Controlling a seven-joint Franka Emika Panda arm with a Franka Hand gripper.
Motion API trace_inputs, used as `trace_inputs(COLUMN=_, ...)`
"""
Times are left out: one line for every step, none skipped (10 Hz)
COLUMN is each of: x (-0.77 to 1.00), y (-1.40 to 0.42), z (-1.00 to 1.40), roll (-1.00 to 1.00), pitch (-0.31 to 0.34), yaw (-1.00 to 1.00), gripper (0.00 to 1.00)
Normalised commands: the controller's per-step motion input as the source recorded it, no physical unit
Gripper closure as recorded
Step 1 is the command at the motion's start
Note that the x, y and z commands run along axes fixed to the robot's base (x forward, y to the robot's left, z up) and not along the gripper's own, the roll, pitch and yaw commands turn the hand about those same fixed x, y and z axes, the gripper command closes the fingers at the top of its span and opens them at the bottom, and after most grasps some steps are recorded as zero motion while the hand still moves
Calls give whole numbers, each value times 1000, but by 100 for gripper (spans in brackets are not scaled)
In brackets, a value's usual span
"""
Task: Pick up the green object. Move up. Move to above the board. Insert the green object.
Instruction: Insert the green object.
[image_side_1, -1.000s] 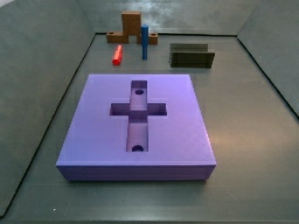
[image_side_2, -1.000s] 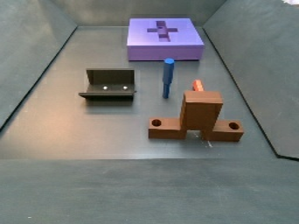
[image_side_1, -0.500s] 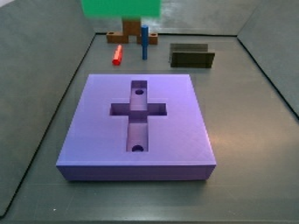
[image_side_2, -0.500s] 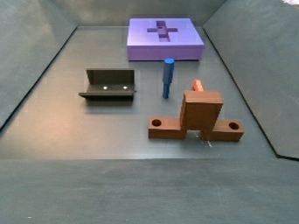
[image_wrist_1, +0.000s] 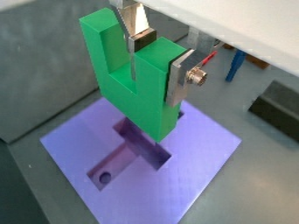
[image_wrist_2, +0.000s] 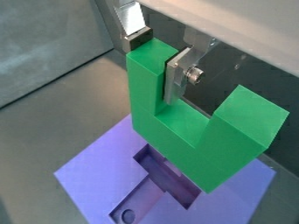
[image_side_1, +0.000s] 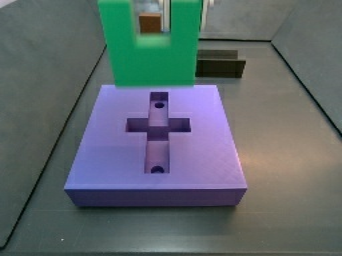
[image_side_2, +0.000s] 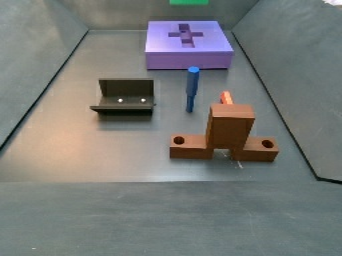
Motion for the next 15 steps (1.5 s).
trace_inputs(x=103, y=-34, z=-897, roll=124, pitch=-107, yaw=0, gripper=100)
trace_inputs(x=200, y=-3, z=-777, roll=160, pitch=-50, yaw=0, gripper=100)
trace_inputs(x=140, y=0, z=-789, roll=151, pitch=-44, yaw=0, gripper=100)
trace_inputs(x=0, y=0, z=-771, roll=97, pitch=-74, yaw=0, gripper=100)
trace_inputs(x=9, y=0, z=-643, roll=63, pitch=-67, yaw=0, gripper=100)
trace_inputs(x=31, y=0, z=-369, roll=103, pitch=0, yaw=0, gripper=100)
trace_inputs(x=0, y=0, z=-60, roll=51, pitch=1, yaw=-17, gripper=100)
trace_inputs(x=0, y=0, z=-69, roll=-6, pitch=0, yaw=0, gripper=100)
trace_inputs(x=0, y=0, z=-94, roll=-9, pitch=-14, yaw=0, gripper=100)
trace_inputs(x=-34, y=0, z=-106, roll=0, pitch=-11, yaw=0, gripper=100)
trace_inputs(x=-123, y=0, z=-111, roll=0, pitch=-10, yaw=0, gripper=100)
trace_inputs(x=-123, y=0, z=-157, roll=0, pitch=-30, yaw=0, gripper=100)
trace_inputs(x=-117, y=0, z=-149, roll=0, pitch=-34, yaw=0, gripper=100)
trace_inputs(x=-111, y=0, z=-140, roll=0, pitch=-27, yaw=0, gripper=100)
trace_inputs(x=0, y=0, z=-194, roll=-6, pitch=-54, yaw=0, gripper=100)
